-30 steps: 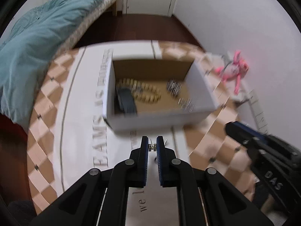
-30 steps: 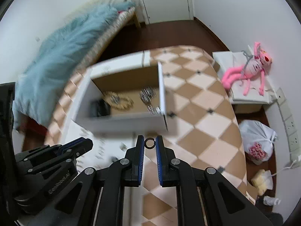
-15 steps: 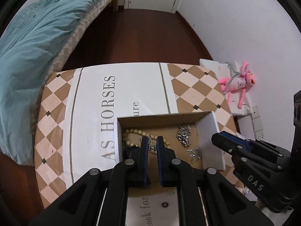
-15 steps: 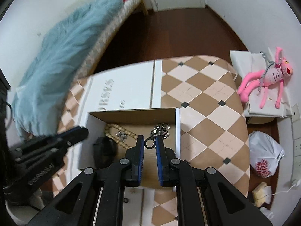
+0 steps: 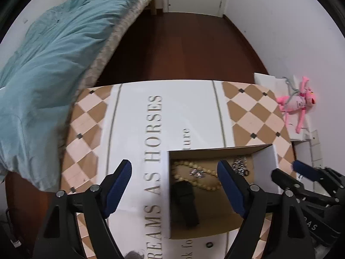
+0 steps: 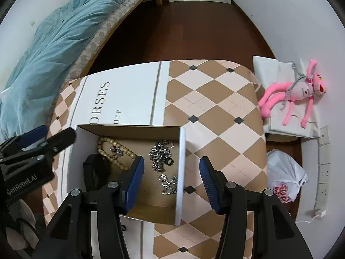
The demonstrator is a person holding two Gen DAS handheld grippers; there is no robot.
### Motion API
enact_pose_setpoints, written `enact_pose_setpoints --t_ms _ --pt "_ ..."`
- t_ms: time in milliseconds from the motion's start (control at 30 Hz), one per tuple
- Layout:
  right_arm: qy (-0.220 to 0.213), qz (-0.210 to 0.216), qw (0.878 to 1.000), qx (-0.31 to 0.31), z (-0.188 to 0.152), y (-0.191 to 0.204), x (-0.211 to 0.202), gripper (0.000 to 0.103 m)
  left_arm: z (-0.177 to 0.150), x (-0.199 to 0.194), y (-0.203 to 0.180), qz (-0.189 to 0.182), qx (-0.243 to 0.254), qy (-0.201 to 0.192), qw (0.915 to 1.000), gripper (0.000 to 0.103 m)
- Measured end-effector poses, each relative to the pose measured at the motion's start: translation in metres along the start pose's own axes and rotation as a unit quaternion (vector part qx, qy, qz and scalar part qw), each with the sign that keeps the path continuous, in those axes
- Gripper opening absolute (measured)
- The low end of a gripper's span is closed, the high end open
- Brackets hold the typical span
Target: Organize jewelry
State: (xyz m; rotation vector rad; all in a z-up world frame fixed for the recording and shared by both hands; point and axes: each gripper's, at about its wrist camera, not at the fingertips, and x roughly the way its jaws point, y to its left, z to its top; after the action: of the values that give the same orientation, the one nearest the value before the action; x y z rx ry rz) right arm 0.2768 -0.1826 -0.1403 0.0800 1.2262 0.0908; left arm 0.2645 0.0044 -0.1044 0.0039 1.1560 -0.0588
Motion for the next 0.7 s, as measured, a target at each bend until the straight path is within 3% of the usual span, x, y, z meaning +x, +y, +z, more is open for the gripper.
enact_pose_setpoints --t_ms 67,333,567,700 --pt "-0.003 -0.015 1.0 -0.001 -0.003 0.0 -0.001 0.099 -0.001 -0.001 0.002 0.013 -0.001 -0.006 0.9999 0.102" --pt "-0.032 -0.071 0.997 -0.003 -0.016 0.002 -0.016 0.1 -0.016 -0.021 0.003 0.039 0.01 -0.033 0.9987 0.102" --pt "-0.071 -0.068 0.995 0.0 -0.029 0.005 -0.052 0.1 -0.028 -0.051 0.001 0.032 0.011 -0.061 0.9976 0.102" --pt "-0.084 -0.054 0.995 0.001 -0.049 0.006 -0.067 0.1 -0.054 -0.061 -0.002 0.029 0.02 -0.072 0.9968 0.102"
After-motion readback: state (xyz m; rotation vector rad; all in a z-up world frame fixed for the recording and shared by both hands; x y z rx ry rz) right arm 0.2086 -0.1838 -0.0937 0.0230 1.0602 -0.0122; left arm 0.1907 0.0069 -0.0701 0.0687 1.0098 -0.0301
